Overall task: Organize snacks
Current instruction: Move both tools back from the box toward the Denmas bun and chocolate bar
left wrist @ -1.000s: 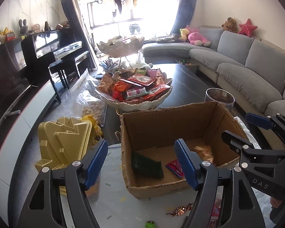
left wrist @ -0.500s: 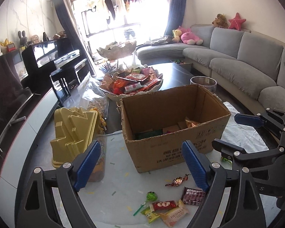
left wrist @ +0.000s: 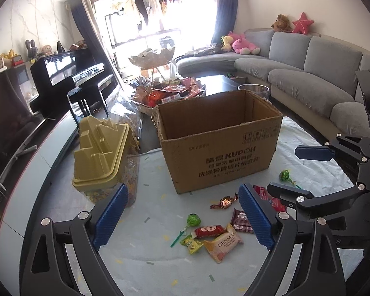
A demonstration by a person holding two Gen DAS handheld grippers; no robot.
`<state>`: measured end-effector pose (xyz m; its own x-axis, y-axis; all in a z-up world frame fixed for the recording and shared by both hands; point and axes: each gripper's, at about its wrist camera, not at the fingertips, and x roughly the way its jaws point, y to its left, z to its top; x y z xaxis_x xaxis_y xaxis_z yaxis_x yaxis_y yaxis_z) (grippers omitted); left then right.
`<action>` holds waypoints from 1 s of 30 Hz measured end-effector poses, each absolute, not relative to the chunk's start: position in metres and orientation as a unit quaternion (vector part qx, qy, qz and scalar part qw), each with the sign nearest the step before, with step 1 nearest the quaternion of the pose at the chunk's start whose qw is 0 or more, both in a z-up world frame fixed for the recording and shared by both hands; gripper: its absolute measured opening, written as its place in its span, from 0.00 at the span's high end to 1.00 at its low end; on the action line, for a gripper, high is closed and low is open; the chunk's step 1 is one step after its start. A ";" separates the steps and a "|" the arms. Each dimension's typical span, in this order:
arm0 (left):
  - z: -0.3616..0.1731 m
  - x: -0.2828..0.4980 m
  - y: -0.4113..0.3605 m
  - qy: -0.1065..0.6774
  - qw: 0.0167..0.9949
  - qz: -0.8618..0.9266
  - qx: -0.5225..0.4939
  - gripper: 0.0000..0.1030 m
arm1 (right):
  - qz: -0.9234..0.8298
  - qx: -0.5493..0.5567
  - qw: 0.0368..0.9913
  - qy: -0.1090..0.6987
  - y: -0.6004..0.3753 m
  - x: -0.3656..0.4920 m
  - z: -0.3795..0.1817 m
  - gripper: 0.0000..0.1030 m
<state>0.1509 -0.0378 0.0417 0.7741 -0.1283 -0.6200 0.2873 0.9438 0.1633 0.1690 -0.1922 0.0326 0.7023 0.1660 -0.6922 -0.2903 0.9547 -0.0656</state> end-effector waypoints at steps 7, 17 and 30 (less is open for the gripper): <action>0.012 0.138 -0.043 0.334 0.921 -0.127 0.154 0.11 | 0.133 -0.111 0.909 0.380 -0.183 0.152 0.011 0.34; -0.027 0.129 -0.047 0.366 0.898 -0.169 0.176 0.11 | 0.134 -0.126 0.889 0.418 -0.182 0.141 -0.024 0.34; -0.066 0.154 -0.050 0.422 0.857 -0.226 0.191 0.11 | 0.142 -0.168 0.858 0.463 -0.177 0.153 -0.061 0.34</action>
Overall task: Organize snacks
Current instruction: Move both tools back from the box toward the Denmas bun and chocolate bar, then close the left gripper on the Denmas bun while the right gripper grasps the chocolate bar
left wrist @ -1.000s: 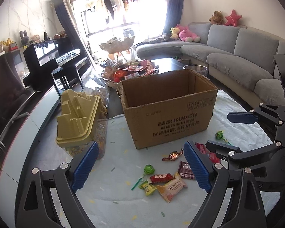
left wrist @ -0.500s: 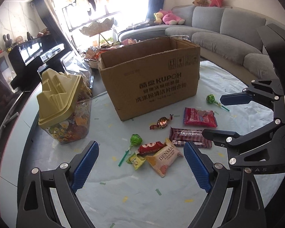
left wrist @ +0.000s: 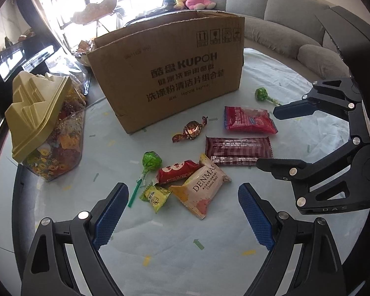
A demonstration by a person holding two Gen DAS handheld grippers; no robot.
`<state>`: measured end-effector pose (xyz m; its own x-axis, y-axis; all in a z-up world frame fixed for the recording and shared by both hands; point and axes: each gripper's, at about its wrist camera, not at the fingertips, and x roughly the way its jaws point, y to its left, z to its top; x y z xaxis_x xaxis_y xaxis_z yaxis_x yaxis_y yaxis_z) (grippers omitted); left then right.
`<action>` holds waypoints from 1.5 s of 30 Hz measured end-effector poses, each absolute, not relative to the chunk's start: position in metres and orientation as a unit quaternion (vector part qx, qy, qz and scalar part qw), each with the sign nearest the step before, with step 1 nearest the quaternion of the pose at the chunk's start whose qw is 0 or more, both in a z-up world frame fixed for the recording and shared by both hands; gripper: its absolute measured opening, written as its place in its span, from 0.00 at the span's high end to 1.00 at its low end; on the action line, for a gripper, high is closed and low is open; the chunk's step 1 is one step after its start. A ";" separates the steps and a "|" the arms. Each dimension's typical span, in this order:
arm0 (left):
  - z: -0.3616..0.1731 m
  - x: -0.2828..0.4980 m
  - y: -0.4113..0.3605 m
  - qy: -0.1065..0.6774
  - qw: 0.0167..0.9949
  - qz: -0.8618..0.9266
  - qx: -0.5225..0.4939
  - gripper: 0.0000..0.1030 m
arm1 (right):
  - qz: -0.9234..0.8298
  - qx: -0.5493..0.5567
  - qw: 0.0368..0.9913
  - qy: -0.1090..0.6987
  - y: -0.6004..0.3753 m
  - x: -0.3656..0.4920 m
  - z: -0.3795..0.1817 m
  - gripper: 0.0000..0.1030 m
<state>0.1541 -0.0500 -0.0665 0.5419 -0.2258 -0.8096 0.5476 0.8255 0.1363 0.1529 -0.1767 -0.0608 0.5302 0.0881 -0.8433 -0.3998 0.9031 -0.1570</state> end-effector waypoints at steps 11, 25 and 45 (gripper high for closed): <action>-0.086 0.171 -0.063 0.440 0.827 -0.272 0.220 0.12 | 0.147 -0.173 0.844 0.486 -0.176 0.169 -0.080 0.34; -0.106 0.184 -0.071 0.472 0.819 -0.271 0.183 0.36 | 0.151 -0.160 0.840 0.496 -0.183 0.183 -0.095 0.34; -0.112 0.192 -0.053 0.489 0.817 -0.281 0.116 0.70 | 0.154 -0.150 0.849 0.483 -0.170 0.199 -0.099 0.37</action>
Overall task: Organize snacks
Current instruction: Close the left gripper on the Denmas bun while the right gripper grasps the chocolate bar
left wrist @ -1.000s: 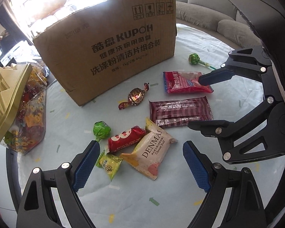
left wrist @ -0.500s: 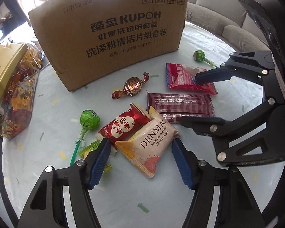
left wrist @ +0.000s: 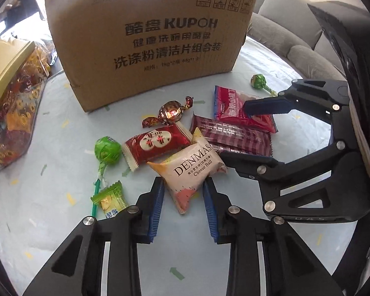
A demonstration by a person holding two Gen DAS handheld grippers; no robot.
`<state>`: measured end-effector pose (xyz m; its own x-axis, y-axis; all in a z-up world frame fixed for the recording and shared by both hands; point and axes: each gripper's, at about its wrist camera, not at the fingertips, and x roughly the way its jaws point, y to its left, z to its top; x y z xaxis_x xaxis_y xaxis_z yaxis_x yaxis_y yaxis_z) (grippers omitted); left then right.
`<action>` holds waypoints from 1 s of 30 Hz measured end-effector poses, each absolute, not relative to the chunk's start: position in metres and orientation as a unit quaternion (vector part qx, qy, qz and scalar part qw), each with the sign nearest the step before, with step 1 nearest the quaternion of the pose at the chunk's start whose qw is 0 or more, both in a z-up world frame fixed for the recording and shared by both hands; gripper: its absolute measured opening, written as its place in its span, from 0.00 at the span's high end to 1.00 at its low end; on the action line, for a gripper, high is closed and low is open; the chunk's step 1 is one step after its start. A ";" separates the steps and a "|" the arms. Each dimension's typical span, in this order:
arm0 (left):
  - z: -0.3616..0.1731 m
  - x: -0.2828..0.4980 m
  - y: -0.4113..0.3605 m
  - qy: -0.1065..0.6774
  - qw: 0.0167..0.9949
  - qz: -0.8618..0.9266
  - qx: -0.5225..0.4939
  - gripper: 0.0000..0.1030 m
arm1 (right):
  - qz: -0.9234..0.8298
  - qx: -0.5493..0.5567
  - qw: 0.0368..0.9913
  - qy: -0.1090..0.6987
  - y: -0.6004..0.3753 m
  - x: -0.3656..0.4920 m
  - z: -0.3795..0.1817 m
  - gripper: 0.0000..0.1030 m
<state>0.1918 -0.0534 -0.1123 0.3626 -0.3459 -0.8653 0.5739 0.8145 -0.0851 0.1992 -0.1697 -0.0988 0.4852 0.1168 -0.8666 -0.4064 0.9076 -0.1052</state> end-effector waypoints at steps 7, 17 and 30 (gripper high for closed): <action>-0.110 0.184 -0.047 0.495 0.819 -0.275 0.096 0.76 | 0.166 -0.173 0.848 0.472 -0.159 0.187 -0.103 0.66; -0.102 0.173 -0.041 0.498 0.828 -0.243 0.083 0.80 | 0.188 -0.131 0.856 0.464 -0.166 0.180 -0.095 0.93; -0.109 0.168 -0.035 0.502 0.840 -0.205 0.003 0.83 | 0.206 -0.137 0.837 0.489 -0.175 0.192 -0.096 0.51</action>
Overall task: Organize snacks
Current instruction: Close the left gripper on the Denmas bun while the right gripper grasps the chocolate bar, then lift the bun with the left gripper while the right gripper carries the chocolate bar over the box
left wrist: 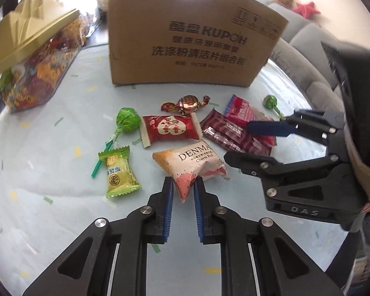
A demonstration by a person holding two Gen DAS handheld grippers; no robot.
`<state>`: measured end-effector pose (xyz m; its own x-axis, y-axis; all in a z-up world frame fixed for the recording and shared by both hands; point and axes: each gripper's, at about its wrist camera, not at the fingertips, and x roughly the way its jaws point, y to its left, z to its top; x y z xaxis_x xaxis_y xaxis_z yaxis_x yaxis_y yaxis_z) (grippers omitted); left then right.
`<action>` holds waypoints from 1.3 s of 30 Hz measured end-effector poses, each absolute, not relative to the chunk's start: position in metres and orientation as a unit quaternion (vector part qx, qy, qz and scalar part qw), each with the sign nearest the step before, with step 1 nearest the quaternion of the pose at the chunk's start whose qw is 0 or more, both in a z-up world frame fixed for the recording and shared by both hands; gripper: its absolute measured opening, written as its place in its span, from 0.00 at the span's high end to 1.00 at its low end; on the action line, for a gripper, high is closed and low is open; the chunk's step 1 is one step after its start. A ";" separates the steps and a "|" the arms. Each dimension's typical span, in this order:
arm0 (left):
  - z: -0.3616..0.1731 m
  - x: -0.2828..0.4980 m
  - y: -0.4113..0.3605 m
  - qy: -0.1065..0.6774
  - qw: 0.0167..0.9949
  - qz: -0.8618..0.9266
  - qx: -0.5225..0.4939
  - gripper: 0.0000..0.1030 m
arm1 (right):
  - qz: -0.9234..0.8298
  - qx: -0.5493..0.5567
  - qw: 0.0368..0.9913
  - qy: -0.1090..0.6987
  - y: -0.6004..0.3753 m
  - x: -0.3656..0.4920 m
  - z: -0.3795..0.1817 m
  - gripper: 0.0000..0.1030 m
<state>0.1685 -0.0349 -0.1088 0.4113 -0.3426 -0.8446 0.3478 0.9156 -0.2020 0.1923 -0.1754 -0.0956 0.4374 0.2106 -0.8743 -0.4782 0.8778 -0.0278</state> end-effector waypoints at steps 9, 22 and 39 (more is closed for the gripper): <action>-0.106 0.173 -0.030 0.497 0.844 -0.202 -0.007 0.84 | 0.197 -0.118 0.833 0.503 -0.175 0.207 -0.106 0.51; -0.087 0.158 -0.027 0.476 0.857 -0.197 -0.013 0.88 | 0.163 -0.086 0.865 0.467 -0.182 0.178 -0.088 0.65; -0.067 0.144 -0.030 0.452 0.869 -0.200 -0.014 0.98 | 0.158 -0.059 0.893 0.418 -0.185 0.147 -0.044 0.65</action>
<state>0.1439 -0.0300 -0.0671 0.5109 -0.3605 -0.7804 0.3360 0.9193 -0.2048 0.1475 -0.1852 -0.0443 0.6002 0.2329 -0.7652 -0.3308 0.9433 0.0276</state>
